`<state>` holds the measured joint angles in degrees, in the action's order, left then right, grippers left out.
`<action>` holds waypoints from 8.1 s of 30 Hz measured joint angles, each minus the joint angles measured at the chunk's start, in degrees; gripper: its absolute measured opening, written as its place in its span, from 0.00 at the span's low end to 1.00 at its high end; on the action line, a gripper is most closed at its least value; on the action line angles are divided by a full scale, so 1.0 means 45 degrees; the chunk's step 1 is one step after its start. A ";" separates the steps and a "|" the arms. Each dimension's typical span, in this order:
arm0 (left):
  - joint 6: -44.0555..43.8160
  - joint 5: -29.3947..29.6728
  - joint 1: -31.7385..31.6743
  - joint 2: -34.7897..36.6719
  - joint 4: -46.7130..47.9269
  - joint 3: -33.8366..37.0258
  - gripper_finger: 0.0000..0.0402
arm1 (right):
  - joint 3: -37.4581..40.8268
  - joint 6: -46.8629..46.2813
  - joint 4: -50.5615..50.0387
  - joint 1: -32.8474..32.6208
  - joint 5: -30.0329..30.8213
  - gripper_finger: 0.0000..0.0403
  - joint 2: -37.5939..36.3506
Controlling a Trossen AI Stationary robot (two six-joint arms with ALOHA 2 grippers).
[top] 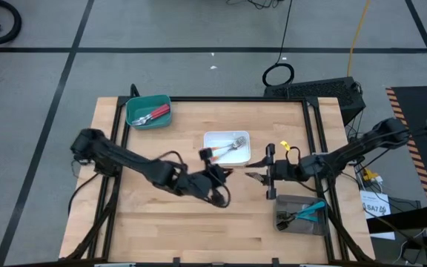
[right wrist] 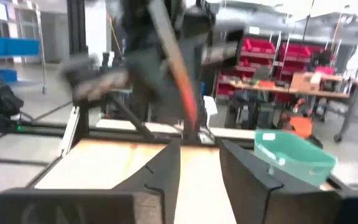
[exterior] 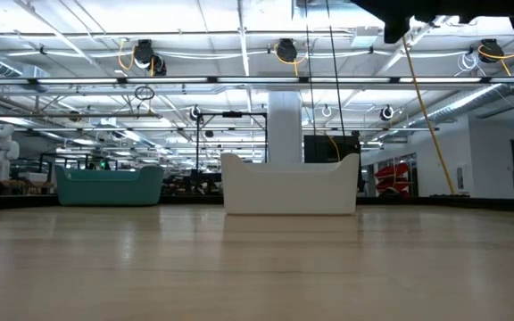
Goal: Sort silverware by color (type)
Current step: Put the orange fork into the white bin, then return to Home Position
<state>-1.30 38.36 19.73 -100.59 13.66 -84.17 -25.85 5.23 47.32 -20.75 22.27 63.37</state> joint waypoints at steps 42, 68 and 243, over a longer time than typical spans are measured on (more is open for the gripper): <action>-0.1029 -1.0270 -0.6670 -0.2159 0.7648 -0.0241 0.05 | 0.0000 -0.1955 -0.8114 -0.0029 0.0096 0.28 -0.5498; -0.2207 -0.9503 -0.6475 -0.2081 0.7538 -0.0777 0.26 | 0.0000 -0.1611 -0.8197 -0.0029 0.0091 0.28 -0.5498; 0.2429 -0.6894 -0.2438 2.0438 -0.3655 1.8590 0.01 | 0.5552 0.2006 -1.0305 0.4740 -0.5009 0.00 -1.3172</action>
<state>9.63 7.33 8.76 -8.62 -2.79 -0.51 -0.86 14.26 0.95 0.58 -0.27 4.10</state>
